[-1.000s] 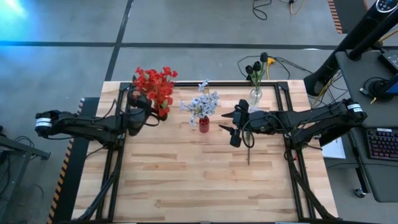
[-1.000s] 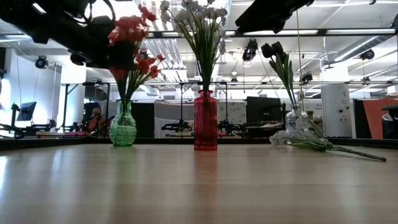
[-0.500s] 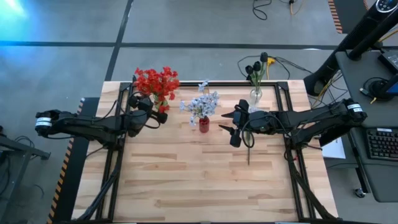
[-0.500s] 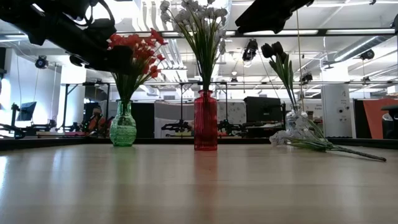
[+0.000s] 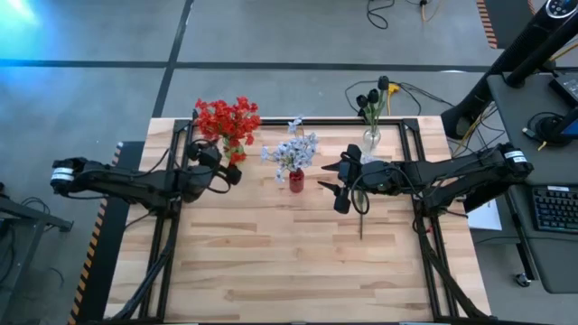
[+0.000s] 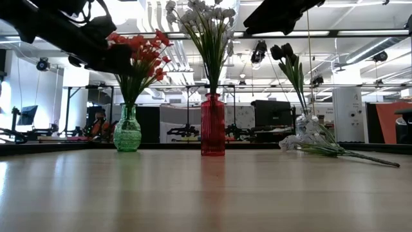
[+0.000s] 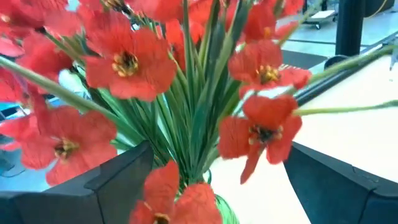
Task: Sort flowers into vase by color
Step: Put the red flowers into the green vase, then put the white flowers into the red vase
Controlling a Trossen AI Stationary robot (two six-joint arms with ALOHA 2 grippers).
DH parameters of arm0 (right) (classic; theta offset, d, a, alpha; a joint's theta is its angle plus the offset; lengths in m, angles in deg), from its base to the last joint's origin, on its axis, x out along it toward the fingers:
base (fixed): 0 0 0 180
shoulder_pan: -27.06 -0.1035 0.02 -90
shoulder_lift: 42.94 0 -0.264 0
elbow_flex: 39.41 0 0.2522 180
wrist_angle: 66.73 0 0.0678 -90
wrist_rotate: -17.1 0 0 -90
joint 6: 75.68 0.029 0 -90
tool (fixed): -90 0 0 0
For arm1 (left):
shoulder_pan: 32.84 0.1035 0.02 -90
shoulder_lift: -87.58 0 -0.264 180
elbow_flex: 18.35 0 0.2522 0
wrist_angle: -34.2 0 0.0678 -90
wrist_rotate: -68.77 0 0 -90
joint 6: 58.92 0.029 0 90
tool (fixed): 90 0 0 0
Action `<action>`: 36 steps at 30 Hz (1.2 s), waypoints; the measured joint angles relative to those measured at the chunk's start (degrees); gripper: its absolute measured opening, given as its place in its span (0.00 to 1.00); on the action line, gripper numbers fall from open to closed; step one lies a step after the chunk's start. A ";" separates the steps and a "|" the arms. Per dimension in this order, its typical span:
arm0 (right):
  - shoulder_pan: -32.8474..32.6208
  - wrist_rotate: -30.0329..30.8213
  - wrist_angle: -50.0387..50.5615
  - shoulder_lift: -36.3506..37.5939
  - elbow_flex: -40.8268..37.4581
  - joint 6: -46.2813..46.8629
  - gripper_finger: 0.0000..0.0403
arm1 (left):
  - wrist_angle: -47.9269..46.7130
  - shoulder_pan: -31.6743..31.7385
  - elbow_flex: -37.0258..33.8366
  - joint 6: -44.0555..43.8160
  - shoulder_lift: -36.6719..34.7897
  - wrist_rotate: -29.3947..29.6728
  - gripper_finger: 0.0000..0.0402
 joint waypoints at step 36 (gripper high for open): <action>0.11 -0.28 28.97 -0.04 0.68 38.65 0.50 | -55.26 -8.08 17.61 -33.82 -2.98 -28.82 0.84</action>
